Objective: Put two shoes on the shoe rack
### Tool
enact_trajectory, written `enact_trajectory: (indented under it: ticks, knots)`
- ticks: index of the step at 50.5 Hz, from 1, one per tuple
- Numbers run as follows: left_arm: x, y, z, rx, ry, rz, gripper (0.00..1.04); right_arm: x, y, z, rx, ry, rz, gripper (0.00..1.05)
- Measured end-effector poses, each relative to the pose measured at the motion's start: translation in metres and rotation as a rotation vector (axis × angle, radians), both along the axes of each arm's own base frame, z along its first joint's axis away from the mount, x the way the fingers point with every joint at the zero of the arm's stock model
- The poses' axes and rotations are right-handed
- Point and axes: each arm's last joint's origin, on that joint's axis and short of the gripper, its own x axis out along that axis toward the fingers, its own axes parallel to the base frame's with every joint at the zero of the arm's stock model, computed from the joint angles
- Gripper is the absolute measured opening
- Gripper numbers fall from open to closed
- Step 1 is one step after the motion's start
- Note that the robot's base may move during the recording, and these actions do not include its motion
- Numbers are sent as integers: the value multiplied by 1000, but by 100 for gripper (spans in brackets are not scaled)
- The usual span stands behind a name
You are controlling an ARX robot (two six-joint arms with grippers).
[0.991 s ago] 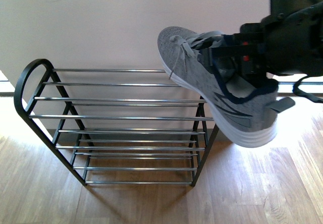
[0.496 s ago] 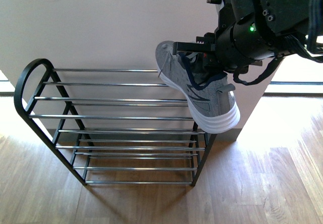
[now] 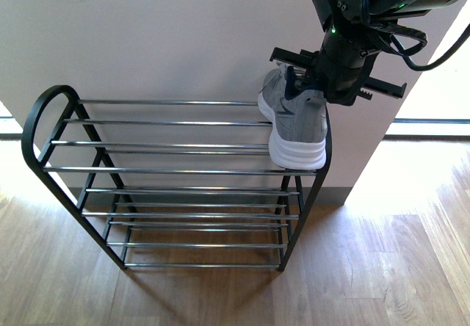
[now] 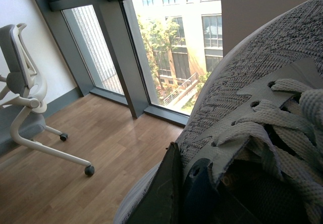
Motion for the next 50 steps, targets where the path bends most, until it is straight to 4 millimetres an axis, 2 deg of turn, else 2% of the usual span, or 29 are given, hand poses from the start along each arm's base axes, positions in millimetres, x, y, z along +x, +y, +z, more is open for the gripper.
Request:
enact_trajectory:
  ticks: [5,13,32,37,50]
  knots:
    - [0,0,0,0,0,0,2,4,-7,-6,11,38,-79,1]
    - [0,0,0,0,0,0,2,9,-5,-12,19,67,-141,1]
    - [0,0,0,0,0,1,2,17,2,-18,-6,50,-161,2]
    - [0,0,0,0,0,0,2,25,2,-18,-6,10,-143,19]
    - [0,0,0,0,0,0,2,30,-6,-19,-51,30,-76,72]
